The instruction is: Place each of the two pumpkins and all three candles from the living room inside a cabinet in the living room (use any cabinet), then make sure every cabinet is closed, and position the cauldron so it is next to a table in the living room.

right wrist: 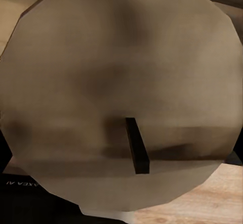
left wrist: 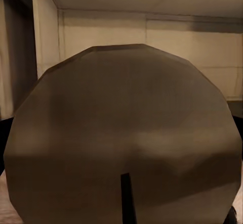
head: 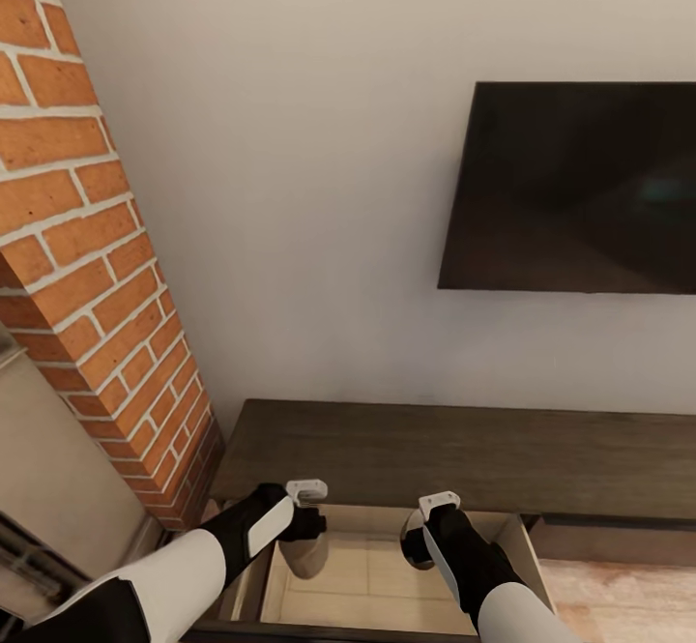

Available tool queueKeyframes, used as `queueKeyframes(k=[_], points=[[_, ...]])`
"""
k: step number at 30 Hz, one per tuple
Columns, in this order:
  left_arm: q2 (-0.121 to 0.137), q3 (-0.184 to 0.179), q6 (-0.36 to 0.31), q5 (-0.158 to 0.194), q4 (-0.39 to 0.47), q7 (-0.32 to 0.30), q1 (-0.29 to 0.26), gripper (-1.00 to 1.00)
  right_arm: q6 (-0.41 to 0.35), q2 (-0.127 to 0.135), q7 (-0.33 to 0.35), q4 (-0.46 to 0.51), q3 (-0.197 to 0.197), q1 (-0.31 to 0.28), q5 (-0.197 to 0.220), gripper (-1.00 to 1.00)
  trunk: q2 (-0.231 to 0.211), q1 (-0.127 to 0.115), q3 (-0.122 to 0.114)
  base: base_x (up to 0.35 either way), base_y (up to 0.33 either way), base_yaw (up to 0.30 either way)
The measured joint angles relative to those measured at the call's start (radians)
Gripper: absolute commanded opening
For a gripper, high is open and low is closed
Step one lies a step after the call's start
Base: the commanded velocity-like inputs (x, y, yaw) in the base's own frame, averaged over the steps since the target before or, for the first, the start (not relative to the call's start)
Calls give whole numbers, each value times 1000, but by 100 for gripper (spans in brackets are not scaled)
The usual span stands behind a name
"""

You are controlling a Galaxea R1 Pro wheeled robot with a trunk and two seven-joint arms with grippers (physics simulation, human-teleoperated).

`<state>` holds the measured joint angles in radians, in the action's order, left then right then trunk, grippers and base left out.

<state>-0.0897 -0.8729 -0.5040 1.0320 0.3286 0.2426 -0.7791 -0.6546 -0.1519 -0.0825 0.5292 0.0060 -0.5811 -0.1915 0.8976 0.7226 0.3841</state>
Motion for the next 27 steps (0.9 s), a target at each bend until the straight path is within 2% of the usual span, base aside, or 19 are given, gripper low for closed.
queueKeyframes(k=[17, 27], points=[[-7, 0, 59, -8, -47, 4, 0, -100, -9, -5, -3, -51, -1, -3, 2, -100, 119, 65, 53, 0, 0, -2], [-6, 0, 62, -8, -47, 4, 0, -100, -8, -5, -2, -52, -1, -3, 2, -100, 189, 103, 77, 0, 0, -139]])
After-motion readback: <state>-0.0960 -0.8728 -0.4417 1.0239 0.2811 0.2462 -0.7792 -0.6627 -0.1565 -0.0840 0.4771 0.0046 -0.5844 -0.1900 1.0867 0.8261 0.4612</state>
